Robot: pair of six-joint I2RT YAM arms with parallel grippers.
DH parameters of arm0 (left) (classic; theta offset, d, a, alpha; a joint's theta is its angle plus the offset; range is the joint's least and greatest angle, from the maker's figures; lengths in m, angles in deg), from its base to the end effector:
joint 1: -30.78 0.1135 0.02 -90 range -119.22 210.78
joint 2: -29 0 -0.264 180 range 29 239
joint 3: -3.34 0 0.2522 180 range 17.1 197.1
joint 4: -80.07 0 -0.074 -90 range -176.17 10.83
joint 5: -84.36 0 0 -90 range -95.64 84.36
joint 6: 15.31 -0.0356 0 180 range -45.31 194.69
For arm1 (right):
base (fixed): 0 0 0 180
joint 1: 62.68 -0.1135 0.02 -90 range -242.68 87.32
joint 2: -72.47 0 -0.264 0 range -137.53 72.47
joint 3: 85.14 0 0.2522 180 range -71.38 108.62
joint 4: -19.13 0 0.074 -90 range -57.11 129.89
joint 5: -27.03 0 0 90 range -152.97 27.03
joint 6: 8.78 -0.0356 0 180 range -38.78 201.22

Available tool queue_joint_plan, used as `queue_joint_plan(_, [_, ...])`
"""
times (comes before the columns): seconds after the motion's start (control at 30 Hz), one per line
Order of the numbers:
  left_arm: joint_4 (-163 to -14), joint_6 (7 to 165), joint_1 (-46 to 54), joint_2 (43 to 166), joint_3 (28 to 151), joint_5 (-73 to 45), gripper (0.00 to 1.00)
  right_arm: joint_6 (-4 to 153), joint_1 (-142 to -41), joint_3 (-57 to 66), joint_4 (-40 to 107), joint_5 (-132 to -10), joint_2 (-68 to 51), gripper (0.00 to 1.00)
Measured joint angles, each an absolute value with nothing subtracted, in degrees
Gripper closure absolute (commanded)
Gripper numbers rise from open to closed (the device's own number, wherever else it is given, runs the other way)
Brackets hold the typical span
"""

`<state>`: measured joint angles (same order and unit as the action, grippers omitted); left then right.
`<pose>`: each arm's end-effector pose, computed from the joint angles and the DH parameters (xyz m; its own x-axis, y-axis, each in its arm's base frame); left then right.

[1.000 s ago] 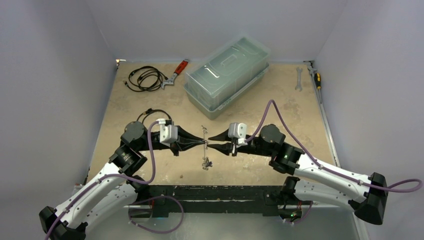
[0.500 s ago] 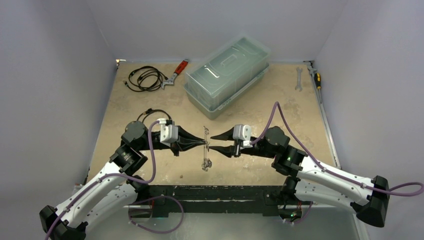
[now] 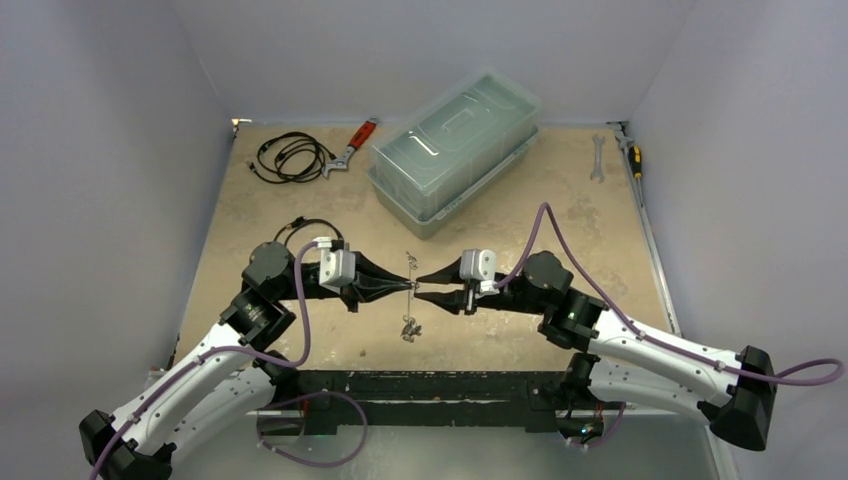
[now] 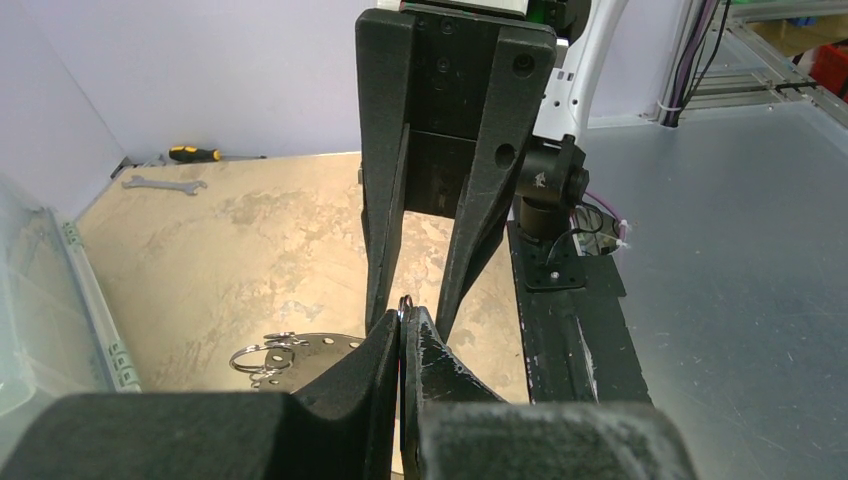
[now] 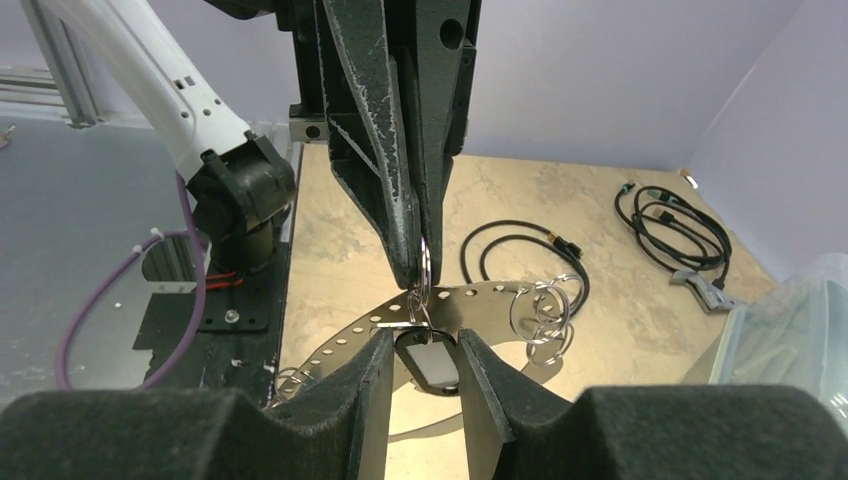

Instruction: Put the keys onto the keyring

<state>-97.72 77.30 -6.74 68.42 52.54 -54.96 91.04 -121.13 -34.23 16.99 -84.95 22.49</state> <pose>0.1112 -0.1194 0.3368 0.0591 -0.0828 -0.9948 0.9970 0.0554 0.0547 0.0981 0.1853 0.3255 0.1957 0.0165 -0.9805 -0.9666 0.1721 -0.1901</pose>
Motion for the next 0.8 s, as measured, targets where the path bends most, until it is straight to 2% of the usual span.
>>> queue_joint_plan(0.4, [-97.8, 77.7, -6.7, 68.4, 52.5, -55.0, 1.0, 90.2, -121.1, -34.2, 14.9, -86.7, 22.2, 0.64])
queue_joint_plan(0.8, [-97.8, 78.2, -6.7, 68.4, 52.5, -55.0, 1.0, 90.0, -121.1, -34.2, 13.8, -86.7, 22.0, 0.72])
